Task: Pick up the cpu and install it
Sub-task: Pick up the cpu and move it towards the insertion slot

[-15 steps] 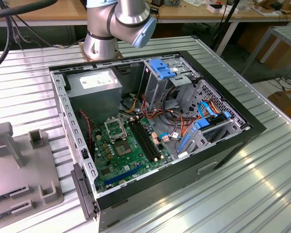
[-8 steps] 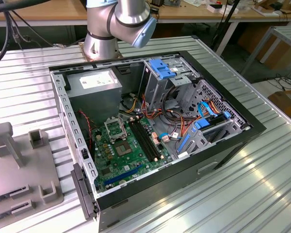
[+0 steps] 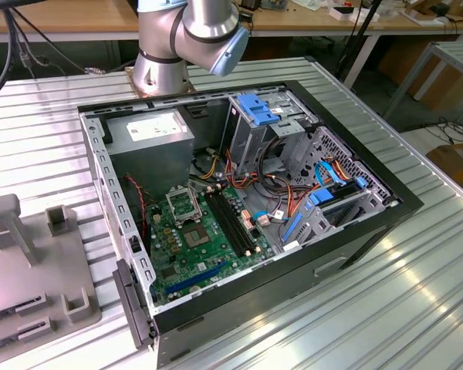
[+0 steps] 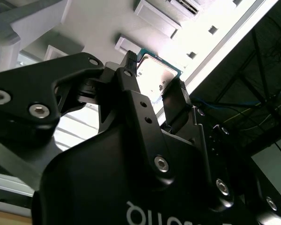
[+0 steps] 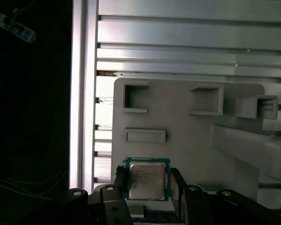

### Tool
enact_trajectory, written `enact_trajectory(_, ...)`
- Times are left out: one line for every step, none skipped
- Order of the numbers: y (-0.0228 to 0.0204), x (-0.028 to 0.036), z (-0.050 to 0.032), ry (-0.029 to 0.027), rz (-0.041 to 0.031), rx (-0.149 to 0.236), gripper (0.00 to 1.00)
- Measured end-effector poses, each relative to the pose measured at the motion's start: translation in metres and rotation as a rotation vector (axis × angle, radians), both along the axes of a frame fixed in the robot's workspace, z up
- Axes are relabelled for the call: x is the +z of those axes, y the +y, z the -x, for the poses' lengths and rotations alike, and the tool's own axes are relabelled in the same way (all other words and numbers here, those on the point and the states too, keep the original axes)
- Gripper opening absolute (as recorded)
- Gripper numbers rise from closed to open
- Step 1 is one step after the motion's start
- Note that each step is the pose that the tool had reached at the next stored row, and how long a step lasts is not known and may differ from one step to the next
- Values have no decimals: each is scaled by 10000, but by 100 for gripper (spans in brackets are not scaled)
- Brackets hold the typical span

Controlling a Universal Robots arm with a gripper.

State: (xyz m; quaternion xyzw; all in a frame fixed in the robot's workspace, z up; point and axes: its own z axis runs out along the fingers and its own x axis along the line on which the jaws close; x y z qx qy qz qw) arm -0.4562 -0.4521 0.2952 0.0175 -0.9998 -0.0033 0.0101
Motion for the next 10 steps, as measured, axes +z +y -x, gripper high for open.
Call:
enact_trajectory(0,6,0,0,-1,0,47)
enact_trajectory(0,11,0,-1,0,0,47)
enact_trajectory(0,19,0,0,-1,0,47)
enact_trajectory(0,25,0,1,0,0,47)
enact_trajectory(0,29,0,1,-1,0,47)
enact_trajectory(0,34,0,1,-1,0,47)
enact_trajectory(0,40,0,2,0,0,47)
enact_trajectory(0,45,0,2,0,0,47)
enact_trajectory(0,50,0,2,0,0,47)
enact_trajectory(0,55,0,2,-1,0,47)
